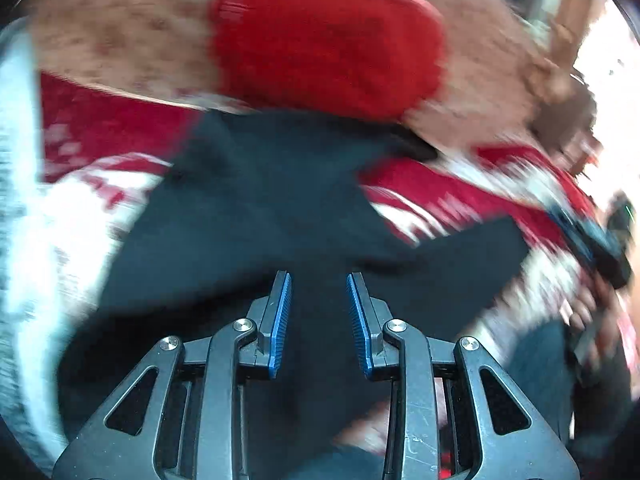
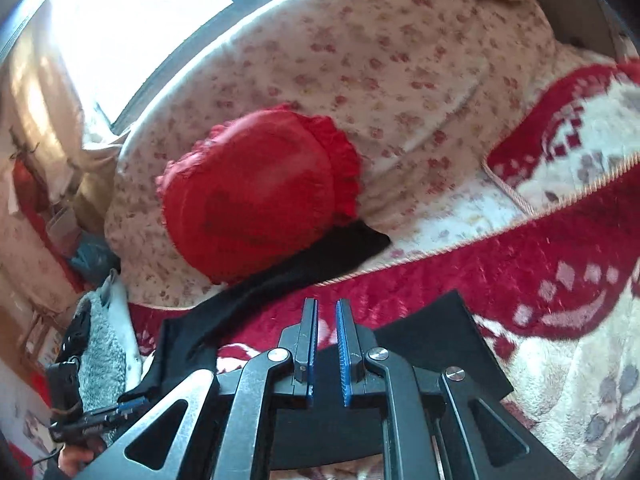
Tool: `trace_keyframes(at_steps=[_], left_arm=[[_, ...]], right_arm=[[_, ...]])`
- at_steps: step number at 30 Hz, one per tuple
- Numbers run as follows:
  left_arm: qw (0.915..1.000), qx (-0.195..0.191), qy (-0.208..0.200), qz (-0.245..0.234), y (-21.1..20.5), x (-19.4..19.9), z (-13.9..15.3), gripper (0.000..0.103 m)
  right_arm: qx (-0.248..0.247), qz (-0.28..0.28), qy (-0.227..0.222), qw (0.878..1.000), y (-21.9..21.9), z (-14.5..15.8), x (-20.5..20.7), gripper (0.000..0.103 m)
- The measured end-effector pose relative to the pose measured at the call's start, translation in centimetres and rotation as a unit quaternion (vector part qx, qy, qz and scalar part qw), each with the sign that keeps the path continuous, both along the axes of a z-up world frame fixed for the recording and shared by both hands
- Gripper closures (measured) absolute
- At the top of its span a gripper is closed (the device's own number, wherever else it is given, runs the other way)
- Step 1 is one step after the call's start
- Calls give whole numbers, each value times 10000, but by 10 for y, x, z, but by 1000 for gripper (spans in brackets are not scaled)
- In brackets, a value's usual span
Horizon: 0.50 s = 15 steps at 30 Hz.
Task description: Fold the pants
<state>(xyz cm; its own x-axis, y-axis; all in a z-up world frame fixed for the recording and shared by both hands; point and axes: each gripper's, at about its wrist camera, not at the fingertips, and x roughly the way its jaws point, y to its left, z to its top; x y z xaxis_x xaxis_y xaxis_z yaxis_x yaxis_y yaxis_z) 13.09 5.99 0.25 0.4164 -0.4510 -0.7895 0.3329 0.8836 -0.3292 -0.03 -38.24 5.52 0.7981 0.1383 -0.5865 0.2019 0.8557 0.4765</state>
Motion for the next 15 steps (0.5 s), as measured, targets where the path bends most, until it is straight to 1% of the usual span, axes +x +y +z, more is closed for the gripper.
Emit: trace_keyframes(at_steps=[1, 2, 3, 4, 5, 6, 7, 8, 9, 10, 11, 12, 14, 15], left_arm=[[9990, 66, -215, 395, 19, 12, 8, 75], [9964, 112, -379, 754, 34, 15, 13, 74], [9876, 184, -484, 1482, 61, 25, 20, 74], [9740, 227, -391, 2219, 87, 30, 24, 75], [9635, 195, -320, 2650, 103, 30, 26, 74], [9540, 56, -320, 2980, 117, 24, 31, 74], [9542, -8, -363, 2971, 117, 21, 36, 74], [9611, -98, -439, 2724, 110, 16, 40, 74], [9766, -348, -452, 2073, 89, 9, 43, 74], [9840, -552, -373, 1655, 73, 5, 41, 74], [9910, -871, -179, 1001, 51, 1, 38, 74], [9930, -1153, 30, 271, 20, -3, 34, 74], [9911, -1201, 182, -549, -31, -10, 27, 74], [9866, -1310, 392, -888, -56, -7, 18, 74]], right_arm=[[66, -48, 30, 10000, -4, -3, 0, 95], [108, -80, 61, 9999, -8, -5, -1, 95], [101, -92, 80, 9999, -9, -5, -1, 95], [72, -87, 88, 9999, -9, -6, -1, 95], [37, -67, 77, 9999, -9, -6, -1, 95], [18, -56, 83, 9999, -8, -6, -1, 95], [16, -51, 113, 9999, -8, -7, 0, 95], [29, -46, 149, 9999, -8, -8, 1, 95], [33, -42, 162, 9999, -8, -8, 2, 95], [22, -35, 153, 9999, -6, -7, 2, 95], [-17, -19, 151, 9999, -5, -6, 3, 95], [-62, 11, 159, 9999, -3, -6, 3, 95], [-125, 39, 175, 9998, -1, -6, 4, 95], [-148, 36, 195, 9997, -1, -6, 5, 95]])
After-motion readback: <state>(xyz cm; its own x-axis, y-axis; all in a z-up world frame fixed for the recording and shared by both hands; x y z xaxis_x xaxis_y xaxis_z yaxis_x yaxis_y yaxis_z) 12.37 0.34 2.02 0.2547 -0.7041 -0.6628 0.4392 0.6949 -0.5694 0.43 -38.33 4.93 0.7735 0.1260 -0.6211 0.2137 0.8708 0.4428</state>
